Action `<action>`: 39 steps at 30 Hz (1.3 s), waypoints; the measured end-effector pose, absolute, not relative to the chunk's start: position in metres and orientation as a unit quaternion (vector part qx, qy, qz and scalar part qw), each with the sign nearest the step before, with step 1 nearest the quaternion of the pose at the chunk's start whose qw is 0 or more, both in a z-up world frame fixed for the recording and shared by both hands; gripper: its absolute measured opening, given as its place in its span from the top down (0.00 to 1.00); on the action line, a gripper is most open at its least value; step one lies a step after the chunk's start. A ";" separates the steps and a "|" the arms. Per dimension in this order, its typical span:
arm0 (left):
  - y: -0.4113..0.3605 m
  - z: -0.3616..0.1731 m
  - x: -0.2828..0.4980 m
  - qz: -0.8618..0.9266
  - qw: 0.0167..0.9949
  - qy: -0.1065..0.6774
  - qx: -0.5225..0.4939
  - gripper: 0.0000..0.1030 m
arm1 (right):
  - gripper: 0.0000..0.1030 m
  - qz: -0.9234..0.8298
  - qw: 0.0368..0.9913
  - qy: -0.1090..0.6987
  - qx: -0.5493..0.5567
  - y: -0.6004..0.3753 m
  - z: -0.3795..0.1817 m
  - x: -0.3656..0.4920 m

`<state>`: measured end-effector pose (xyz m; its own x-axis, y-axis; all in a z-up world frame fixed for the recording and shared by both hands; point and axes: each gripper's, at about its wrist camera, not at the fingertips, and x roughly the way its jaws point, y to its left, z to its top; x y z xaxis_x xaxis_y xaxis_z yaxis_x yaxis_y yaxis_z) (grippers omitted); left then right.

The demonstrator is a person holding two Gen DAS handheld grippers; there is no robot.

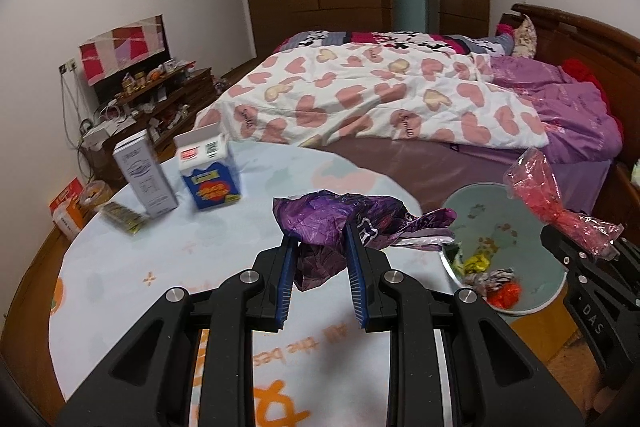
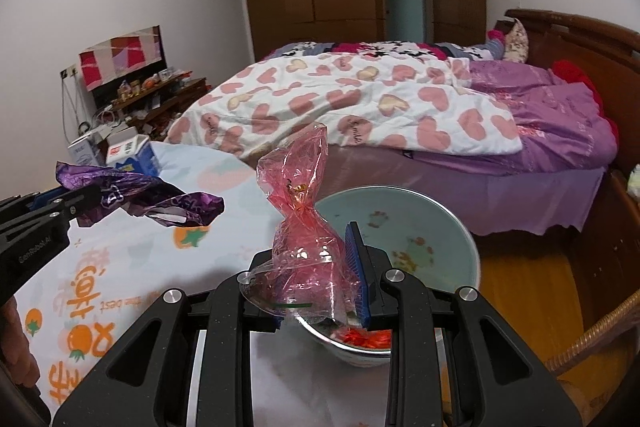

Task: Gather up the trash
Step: 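Carry the purple wrapper and pink bag over the blue bin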

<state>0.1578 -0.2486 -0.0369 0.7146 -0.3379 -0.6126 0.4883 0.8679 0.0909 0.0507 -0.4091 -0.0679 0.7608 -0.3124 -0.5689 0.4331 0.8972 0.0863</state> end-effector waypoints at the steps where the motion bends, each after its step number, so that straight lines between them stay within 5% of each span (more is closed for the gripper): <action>1: -0.253 -0.037 0.157 -0.228 0.917 0.303 0.125 0.76 | 0.74 -0.204 0.931 0.282 0.109 -0.414 -0.069 0.049; 39: -0.410 -0.095 0.161 -0.308 0.867 0.356 0.164 0.76 | 0.74 -0.279 0.890 0.331 0.142 -0.524 -0.122 0.047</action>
<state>0.1611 -0.4102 -0.0950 0.5565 -0.4171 -0.7185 0.6513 0.7560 0.0656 0.0467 -0.5239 -0.1217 0.6252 -0.4039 -0.6678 0.5913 0.8036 0.0675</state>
